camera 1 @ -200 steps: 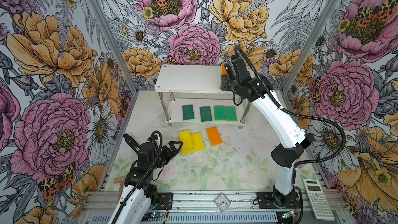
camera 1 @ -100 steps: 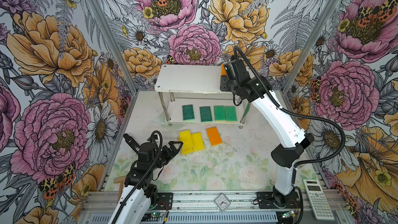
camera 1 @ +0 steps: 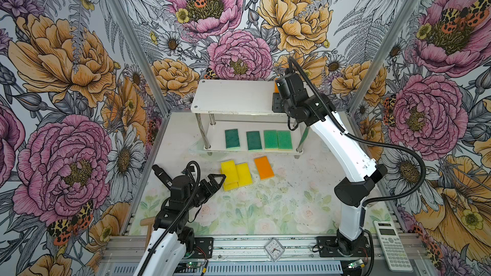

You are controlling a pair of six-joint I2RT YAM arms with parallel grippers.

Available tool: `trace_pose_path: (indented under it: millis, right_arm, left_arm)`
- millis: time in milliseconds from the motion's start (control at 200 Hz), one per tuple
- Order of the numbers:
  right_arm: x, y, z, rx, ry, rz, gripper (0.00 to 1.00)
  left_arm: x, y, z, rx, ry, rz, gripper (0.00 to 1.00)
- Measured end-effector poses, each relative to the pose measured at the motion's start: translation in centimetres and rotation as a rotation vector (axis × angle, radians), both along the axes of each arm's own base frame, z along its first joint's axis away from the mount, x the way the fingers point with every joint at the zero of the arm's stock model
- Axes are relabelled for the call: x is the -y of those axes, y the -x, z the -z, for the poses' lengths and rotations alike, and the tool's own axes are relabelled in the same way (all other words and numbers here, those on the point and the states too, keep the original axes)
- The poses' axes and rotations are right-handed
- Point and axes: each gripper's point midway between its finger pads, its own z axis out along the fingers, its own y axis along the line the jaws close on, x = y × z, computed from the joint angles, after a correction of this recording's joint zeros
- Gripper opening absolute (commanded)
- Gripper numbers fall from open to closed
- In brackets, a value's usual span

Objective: Place and organize the cleaning sponges onto the shelf
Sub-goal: 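Lower the held orange sponge toward the top shelf beside the first sponge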

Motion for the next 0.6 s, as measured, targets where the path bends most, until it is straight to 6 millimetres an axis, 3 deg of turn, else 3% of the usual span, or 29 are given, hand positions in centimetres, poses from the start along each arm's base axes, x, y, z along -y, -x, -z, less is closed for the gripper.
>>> trace_pose_path:
  millis: [600]
  right_arm:
    - [0.59, -0.17, 0.0, 0.008, 0.01, 0.034, 0.6]
  left_arm:
    - [0.0, 0.0, 0.0, 0.0, 0.0, 0.0, 0.99]
